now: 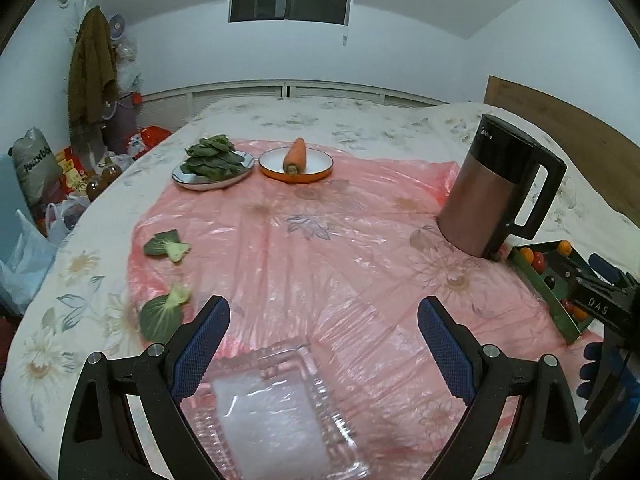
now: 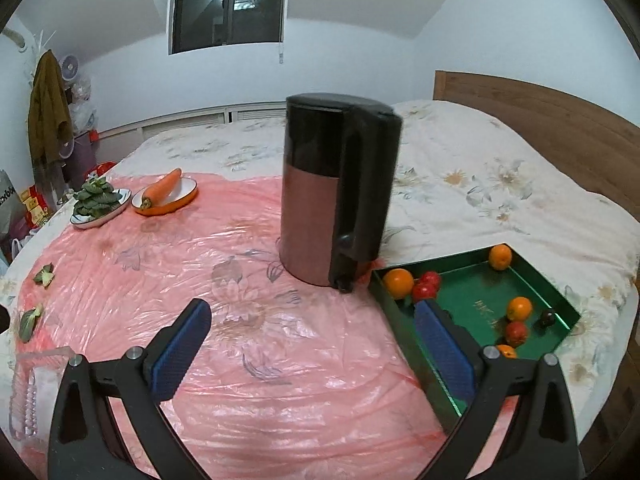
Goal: Organize fruits
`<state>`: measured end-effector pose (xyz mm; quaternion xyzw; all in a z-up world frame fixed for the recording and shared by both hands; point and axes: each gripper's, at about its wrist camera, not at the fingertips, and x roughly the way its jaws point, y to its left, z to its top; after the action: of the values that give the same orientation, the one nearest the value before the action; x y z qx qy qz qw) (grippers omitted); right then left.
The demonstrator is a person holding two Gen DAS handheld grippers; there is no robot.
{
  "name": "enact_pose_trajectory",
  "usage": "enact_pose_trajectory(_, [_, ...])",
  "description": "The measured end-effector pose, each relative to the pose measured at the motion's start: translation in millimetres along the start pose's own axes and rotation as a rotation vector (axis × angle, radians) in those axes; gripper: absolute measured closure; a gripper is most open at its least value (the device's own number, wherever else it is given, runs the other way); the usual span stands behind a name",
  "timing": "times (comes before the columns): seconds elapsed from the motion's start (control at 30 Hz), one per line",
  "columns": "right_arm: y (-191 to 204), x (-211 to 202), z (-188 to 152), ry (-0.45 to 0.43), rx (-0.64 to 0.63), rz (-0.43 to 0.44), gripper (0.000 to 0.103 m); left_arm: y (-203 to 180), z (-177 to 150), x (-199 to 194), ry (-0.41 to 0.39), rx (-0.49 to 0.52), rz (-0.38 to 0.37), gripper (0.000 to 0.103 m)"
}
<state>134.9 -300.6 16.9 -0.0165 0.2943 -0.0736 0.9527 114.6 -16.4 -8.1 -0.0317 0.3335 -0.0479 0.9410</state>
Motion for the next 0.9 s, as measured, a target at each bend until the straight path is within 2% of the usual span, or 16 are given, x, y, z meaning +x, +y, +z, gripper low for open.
enact_pose_trajectory(0.27, [-9, -9, 1, -0.002, 0.006, -0.020, 0.000, 8, -1, -14, -0.014, -0.010, 0.014, 0.011])
enact_pose_trajectory(0.9, [-19, -5, -4, 0.004, -0.005, -0.037, 0.000, 7, 3, -17, -0.040, -0.003, 0.031, 0.010])
